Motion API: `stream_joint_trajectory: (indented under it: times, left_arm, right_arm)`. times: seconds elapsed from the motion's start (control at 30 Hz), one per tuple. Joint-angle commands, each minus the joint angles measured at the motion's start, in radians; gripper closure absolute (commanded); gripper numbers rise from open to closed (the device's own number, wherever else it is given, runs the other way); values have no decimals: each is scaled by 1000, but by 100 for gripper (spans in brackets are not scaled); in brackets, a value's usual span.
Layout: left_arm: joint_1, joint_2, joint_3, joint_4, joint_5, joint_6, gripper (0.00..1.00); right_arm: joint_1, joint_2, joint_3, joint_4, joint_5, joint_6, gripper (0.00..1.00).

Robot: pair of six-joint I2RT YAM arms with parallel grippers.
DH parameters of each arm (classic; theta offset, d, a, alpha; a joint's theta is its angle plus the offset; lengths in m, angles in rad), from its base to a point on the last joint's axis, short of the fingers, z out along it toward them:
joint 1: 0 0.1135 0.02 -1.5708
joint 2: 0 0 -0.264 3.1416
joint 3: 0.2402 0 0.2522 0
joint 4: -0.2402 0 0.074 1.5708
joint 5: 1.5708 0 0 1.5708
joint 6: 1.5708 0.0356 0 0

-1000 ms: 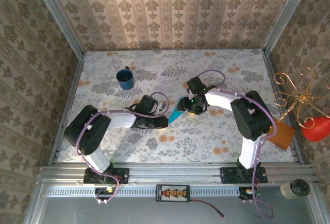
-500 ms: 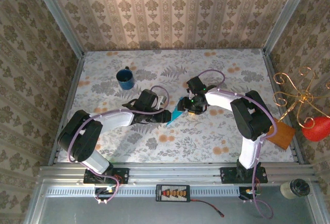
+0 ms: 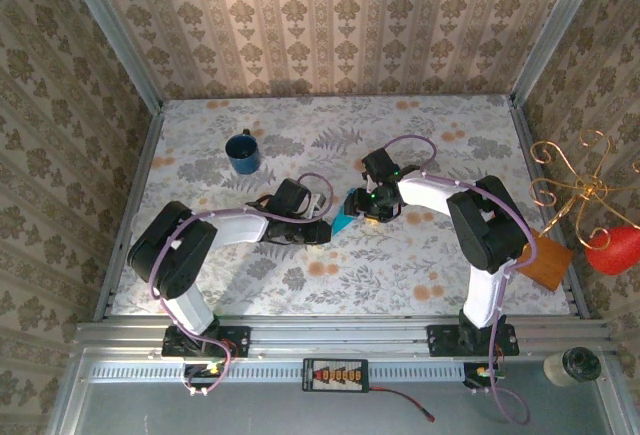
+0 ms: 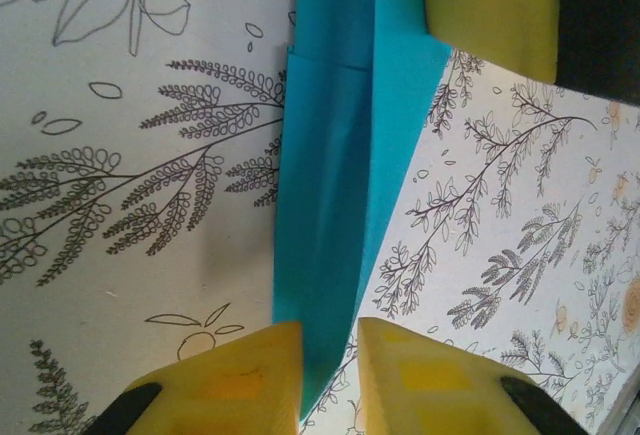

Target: Fold a paper plane with a square sheet of paper (pick it up from the middle)

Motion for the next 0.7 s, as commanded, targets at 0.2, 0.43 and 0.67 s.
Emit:
stream_joint_trajectory:
  times: [0.2,0.43,0.67]
  left_arm:
    - [0,28,16,3,14,18,85]
    - [-2,34,-5,4,9,18,87]
    - [0,36,-11,5,4,16,89]
  right_arm:
    - [0,145,-64,-36,113,7,39]
    - [1,155,-61,-38,114,9,40]
    - [0,175,-50,-57,119,12,41]
